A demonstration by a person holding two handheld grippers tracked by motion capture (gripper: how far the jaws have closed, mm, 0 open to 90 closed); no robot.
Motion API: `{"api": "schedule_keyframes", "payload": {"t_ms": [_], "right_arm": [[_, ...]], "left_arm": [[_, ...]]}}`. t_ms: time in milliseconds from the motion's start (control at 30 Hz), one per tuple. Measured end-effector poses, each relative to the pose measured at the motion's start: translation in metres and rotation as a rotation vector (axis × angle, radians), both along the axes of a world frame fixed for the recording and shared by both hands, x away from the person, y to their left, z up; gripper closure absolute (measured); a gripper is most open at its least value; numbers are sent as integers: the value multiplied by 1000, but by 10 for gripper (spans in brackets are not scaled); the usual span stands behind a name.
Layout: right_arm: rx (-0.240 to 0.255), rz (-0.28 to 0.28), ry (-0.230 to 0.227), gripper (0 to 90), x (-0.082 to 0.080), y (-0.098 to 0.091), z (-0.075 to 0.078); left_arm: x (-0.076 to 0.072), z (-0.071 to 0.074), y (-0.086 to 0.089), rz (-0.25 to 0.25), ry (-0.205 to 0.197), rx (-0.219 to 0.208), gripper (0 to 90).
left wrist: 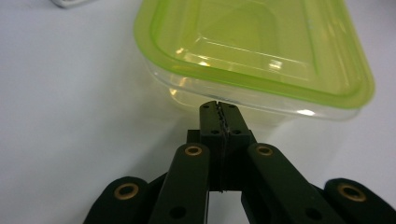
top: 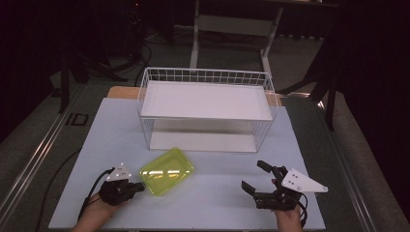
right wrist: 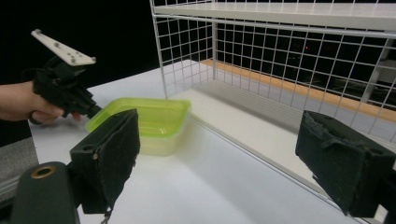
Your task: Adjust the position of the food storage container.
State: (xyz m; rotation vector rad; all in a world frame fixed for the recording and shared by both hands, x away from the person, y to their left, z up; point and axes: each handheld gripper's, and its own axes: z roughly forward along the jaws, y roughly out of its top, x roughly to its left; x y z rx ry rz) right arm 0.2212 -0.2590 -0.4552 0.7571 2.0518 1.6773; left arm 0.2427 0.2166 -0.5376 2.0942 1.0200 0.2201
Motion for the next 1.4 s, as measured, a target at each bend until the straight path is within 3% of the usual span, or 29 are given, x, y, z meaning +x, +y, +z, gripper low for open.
{"api": "schedule_keyframes", "payload": {"t_ms": [133, 233, 467, 600, 700, 800, 933, 1067, 1300, 1400], "right_arm": [[-3, 1, -4, 138, -1, 0, 0], [-5, 3, -3, 138, -1, 0, 0], [-8, 9, -4, 139, -1, 1, 1], [-13, 7, -3, 139, -1, 1, 0], [-13, 7, -2, 139, 0, 1, -1], [-8, 9, -5, 139, -1, 1, 0], [-15, 14, -5, 139, -1, 1, 0], [-26, 16, -10, 139, -1, 3, 0], [-29, 19, -21, 140, -2, 3, 1], [-24, 22, -15, 140, -2, 2, 1]], "left_arm": [[12, -1, -3, 35, -9, -22, 900], [19, -2, -6, 34, -20, -18, 900], [39, -2, -13, 57, -19, -53, 900], [49, -2, -19, 47, -22, -60, 900], [55, -4, -21, 44, -29, -39, 900], [53, -4, -16, 57, -19, -19, 900], [40, 0, -6, 66, -1, -25, 900], [33, 0, -8, 49, 9, -30, 900], [43, 2, -20, 36, 3, -42, 900], [52, 2, -31, 34, -6, -24, 900]]}}
